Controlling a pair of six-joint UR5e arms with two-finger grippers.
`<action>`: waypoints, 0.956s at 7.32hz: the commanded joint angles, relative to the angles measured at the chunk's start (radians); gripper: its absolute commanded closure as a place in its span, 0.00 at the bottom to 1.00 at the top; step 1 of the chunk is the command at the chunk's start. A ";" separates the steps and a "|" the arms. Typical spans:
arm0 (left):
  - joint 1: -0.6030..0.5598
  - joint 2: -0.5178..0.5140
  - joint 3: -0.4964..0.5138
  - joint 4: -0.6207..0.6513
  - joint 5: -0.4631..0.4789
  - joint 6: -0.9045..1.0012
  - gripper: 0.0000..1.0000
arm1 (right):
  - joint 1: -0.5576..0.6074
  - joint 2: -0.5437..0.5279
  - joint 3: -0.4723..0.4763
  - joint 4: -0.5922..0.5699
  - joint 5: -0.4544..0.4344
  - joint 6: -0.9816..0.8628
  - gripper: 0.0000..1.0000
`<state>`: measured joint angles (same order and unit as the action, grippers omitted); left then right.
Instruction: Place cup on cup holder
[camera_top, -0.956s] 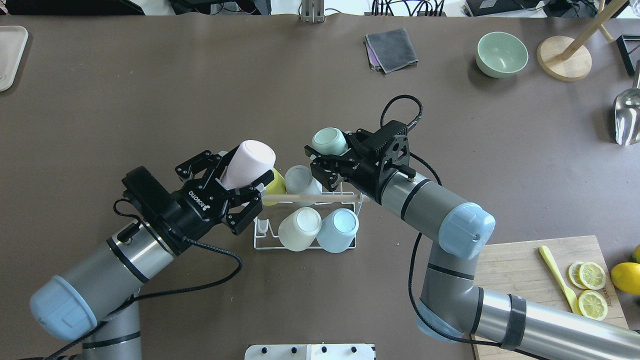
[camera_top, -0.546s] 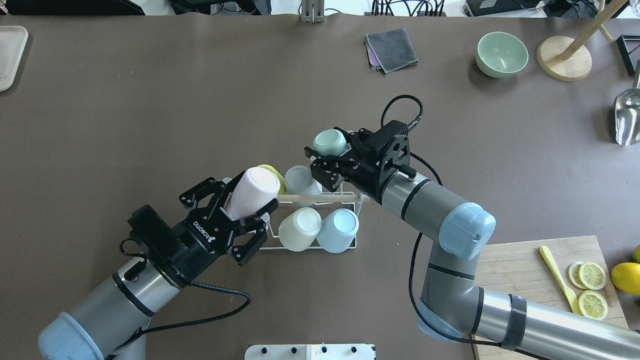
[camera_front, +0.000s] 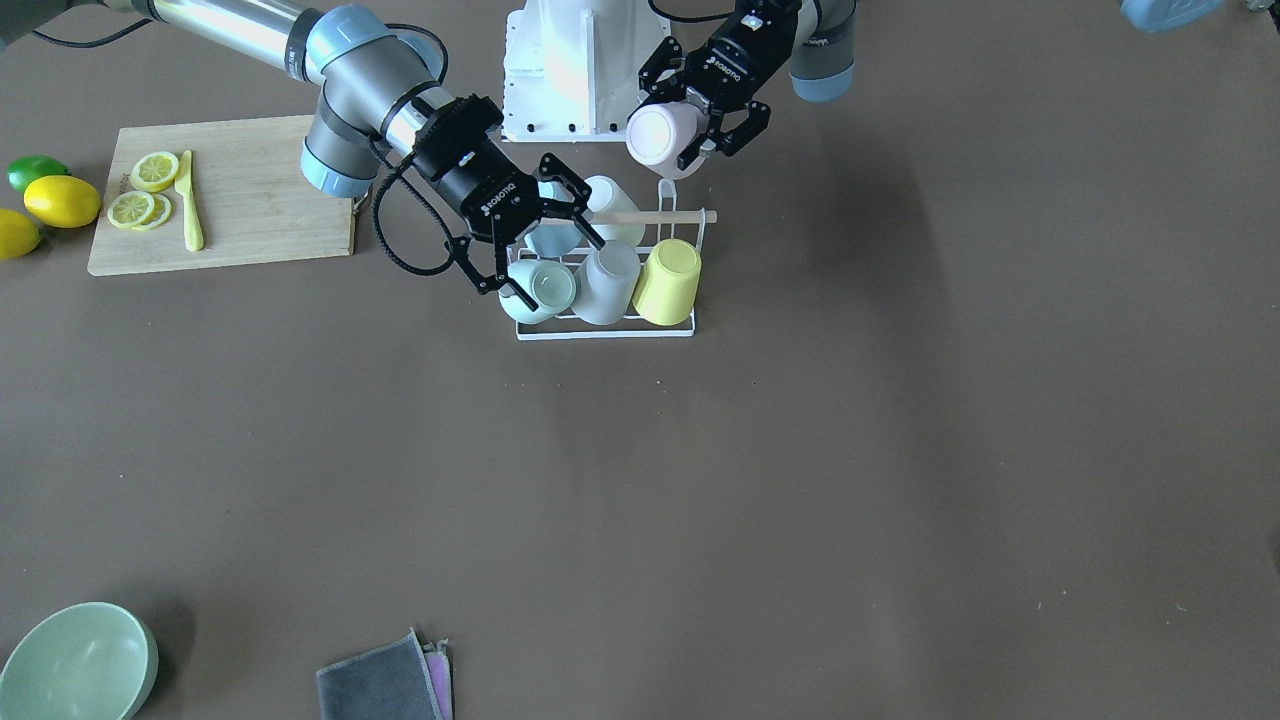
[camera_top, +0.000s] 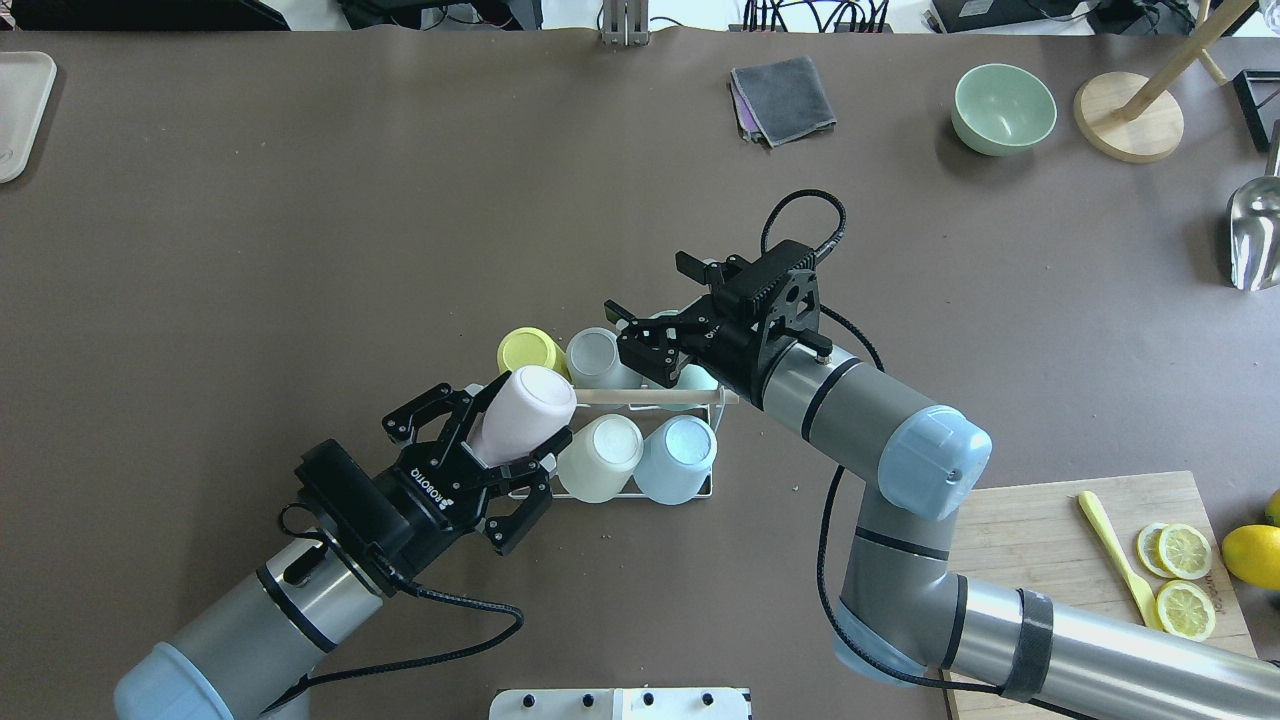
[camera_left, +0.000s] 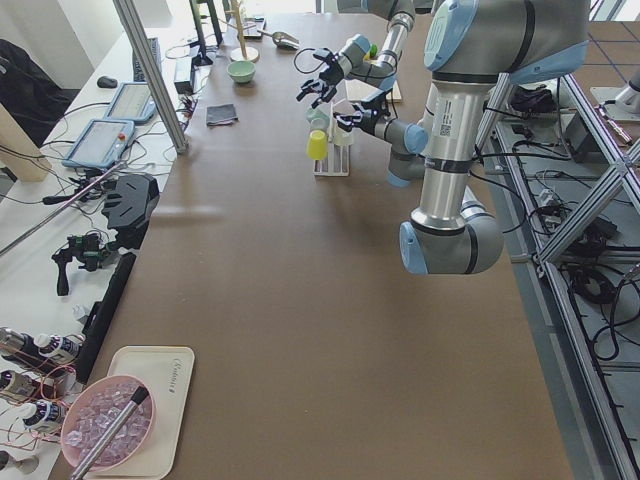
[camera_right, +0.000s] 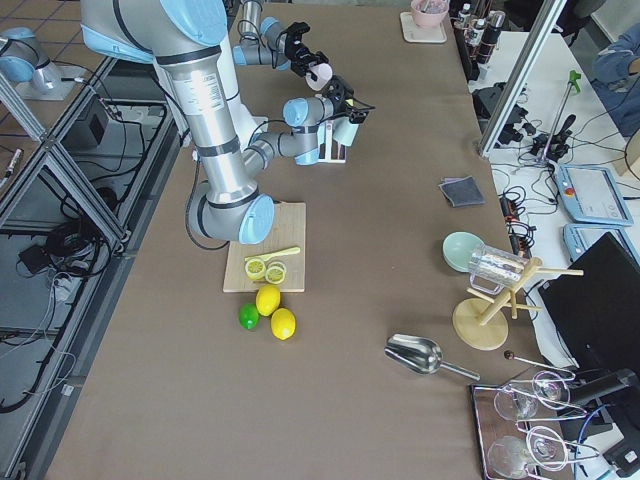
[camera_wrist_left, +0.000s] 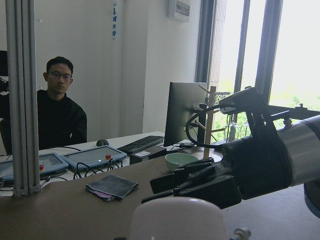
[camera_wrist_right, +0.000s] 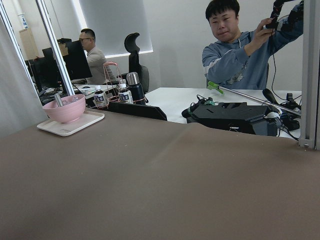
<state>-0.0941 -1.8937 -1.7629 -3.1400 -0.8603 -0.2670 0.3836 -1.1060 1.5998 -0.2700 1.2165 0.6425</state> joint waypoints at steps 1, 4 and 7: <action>0.001 -0.016 0.029 0.000 0.001 0.000 1.00 | 0.000 0.000 0.000 0.000 0.000 0.000 0.00; -0.001 -0.012 0.031 -0.002 0.001 0.028 1.00 | 0.001 0.003 0.005 0.000 0.002 -0.001 0.00; -0.003 -0.008 0.040 -0.002 0.001 0.029 1.00 | 0.004 0.003 0.037 -0.038 0.023 0.000 0.00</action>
<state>-0.0963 -1.9034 -1.7269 -3.1416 -0.8590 -0.2394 0.3855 -1.1030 1.6235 -0.2850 1.2256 0.6426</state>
